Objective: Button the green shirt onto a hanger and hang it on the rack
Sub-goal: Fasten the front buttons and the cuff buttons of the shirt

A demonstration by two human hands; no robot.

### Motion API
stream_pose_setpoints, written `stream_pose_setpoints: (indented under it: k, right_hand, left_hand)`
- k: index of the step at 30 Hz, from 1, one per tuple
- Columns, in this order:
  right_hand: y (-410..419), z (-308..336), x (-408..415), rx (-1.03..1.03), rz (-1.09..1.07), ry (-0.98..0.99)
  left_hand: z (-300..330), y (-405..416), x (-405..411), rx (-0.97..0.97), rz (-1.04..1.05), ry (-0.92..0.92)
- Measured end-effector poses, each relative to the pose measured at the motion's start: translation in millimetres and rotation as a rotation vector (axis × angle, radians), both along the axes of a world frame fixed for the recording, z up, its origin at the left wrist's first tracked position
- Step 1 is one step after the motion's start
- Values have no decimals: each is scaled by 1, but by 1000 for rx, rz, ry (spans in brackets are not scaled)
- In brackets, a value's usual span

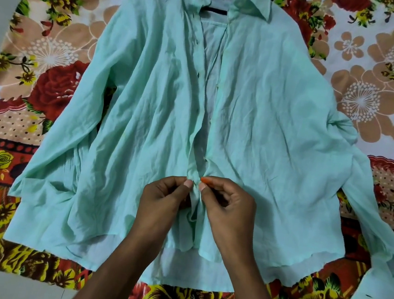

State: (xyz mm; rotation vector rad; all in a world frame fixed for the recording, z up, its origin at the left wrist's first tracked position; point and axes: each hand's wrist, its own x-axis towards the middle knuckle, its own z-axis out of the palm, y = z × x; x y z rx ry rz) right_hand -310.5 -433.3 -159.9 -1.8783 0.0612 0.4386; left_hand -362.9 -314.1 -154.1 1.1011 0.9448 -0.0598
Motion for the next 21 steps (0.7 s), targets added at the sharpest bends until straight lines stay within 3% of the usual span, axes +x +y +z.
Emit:
stream_pose_setpoints:
  k: [12,21]
  right_hand:
    - [-4,3,3,-71,101,-124]
    - [-7,7,0,-72,155,-131]
  left_hand:
    - [2,0,-3,53,-104,-48]
    - [-1,-1,2,288,-132,36]
